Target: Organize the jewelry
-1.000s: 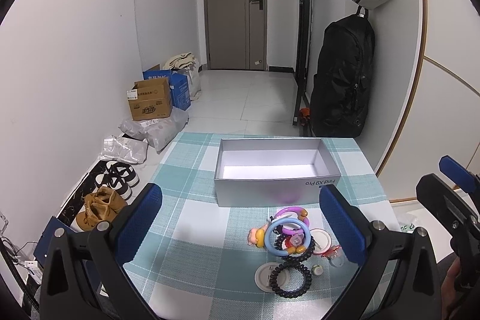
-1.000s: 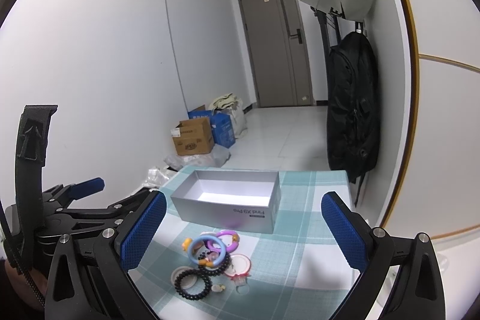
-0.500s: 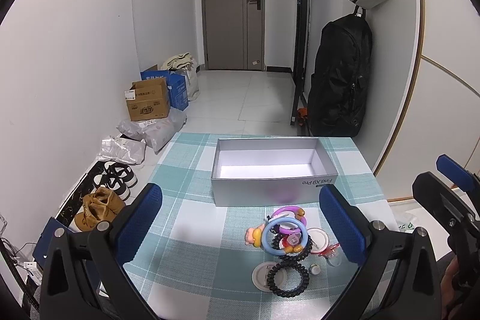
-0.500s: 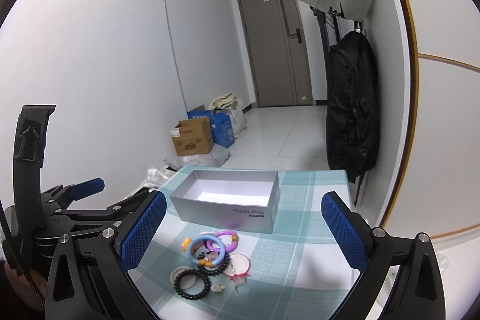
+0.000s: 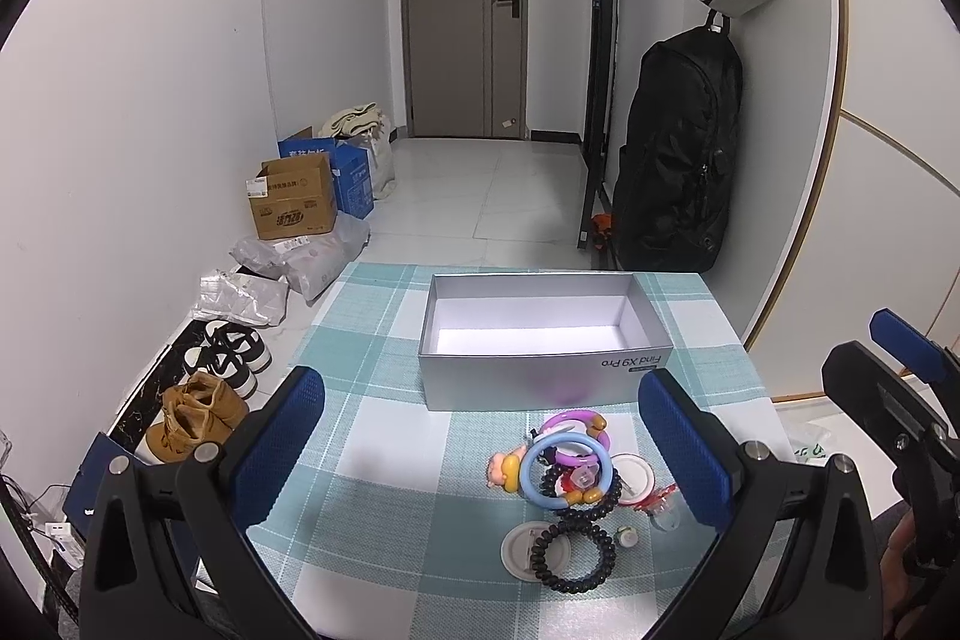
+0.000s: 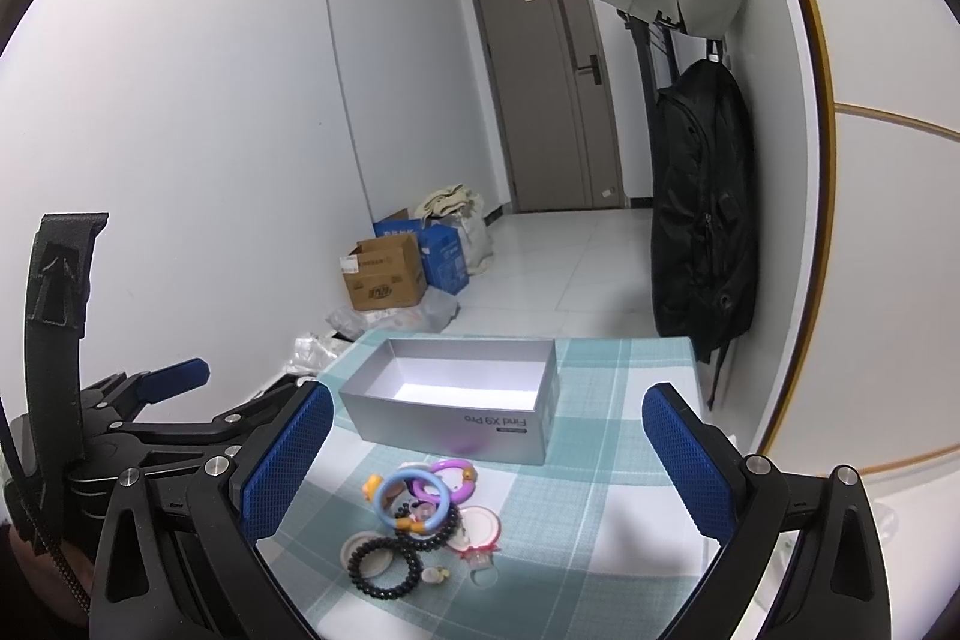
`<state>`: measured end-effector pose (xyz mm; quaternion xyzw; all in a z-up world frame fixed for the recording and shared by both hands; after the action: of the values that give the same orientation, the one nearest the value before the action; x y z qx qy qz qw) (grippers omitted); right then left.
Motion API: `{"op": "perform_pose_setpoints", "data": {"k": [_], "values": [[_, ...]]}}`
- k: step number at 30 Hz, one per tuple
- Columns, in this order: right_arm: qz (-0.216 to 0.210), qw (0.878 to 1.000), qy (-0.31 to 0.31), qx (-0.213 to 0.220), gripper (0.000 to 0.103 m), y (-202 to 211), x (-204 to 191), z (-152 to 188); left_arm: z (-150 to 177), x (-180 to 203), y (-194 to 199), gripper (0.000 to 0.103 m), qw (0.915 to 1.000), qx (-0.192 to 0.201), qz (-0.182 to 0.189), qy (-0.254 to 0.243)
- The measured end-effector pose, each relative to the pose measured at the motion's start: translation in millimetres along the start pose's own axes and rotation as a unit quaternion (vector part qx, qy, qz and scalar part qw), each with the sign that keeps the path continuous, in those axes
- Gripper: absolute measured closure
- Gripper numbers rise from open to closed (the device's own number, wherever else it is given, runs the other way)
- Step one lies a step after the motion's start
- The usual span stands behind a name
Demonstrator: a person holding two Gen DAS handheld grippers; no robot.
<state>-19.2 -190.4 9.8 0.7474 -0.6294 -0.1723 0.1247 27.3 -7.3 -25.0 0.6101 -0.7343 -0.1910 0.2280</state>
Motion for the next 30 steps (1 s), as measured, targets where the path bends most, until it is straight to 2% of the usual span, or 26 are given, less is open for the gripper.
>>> {"op": "perform_pose_setpoints", "data": {"k": [8,14,22,30], "values": [[-0.001,1.000,-0.001,-0.001,0.000,-1,0,0,1,-1,-2,0.001,1.0000,-0.005,0.002,0.003],[0.000,1.000,0.004,-0.012,0.000,-5,-2,3,7,-2,-11,0.001,0.9997,-0.024,0.011,0.001],[-0.009,0.997,0.010,-0.077,0.000,-28,-4,15,33,-10,-31,0.001,0.9944,-0.095,0.048,0.002],[-0.015,0.989,0.014,-0.144,0.000,-54,-7,35,62,-17,-45,0.001,0.9805,-0.174,0.090,0.016]]}}
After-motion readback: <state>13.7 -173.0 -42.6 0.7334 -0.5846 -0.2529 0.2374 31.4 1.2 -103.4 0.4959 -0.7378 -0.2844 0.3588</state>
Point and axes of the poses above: each gripper's, at about its wrist camera, not at the fingertips, and y roughly against the way its jaws point, x to its right, z to its underside, the point moved 4 cm from there along -y, roughly the way its jaws point, and after that the axes turned 9 degrees about z, right-handed, at the moved point
